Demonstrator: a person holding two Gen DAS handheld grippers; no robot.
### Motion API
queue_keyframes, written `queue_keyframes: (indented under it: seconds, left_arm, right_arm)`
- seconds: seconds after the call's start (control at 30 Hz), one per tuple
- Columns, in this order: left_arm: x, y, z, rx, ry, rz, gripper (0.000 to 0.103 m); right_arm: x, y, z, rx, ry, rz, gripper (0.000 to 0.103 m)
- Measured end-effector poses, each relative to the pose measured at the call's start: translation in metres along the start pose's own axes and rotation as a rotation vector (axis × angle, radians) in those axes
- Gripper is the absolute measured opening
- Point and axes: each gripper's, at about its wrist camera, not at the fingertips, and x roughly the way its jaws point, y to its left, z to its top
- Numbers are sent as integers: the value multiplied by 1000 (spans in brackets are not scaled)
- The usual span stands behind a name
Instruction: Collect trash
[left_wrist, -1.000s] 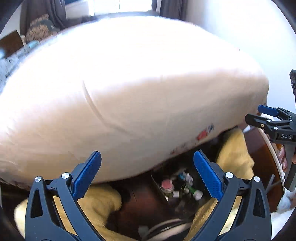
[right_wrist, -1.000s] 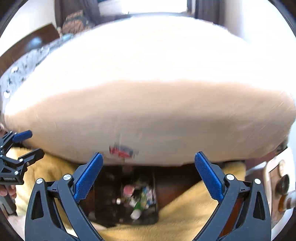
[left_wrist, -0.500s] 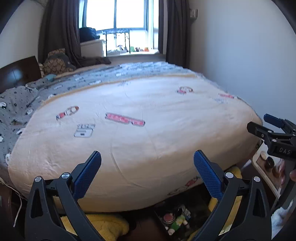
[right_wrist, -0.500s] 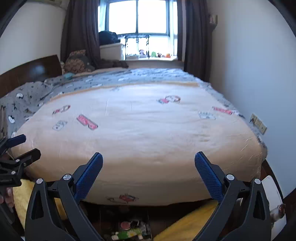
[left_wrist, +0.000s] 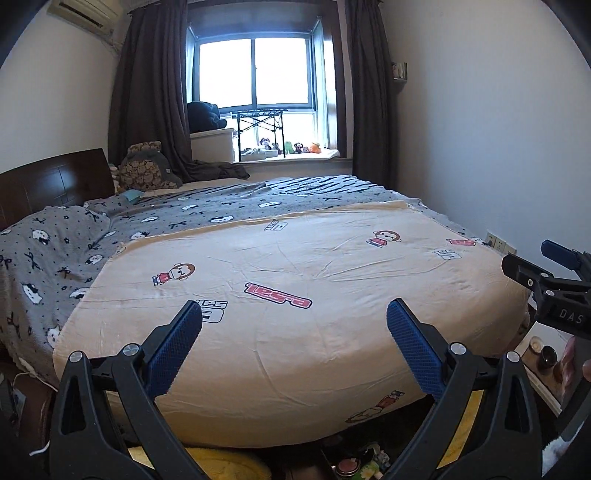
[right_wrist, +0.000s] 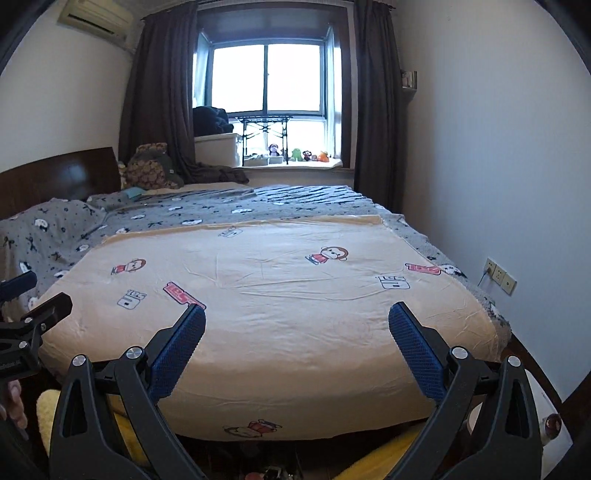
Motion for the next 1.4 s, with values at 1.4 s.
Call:
queue_keyframes:
  seconds: [1.4]
  left_arm:
    - [-9, 6, 4, -21, -29, 39, 95]
  right_arm:
    - [-8, 5, 5, -9, 2, 17, 100]
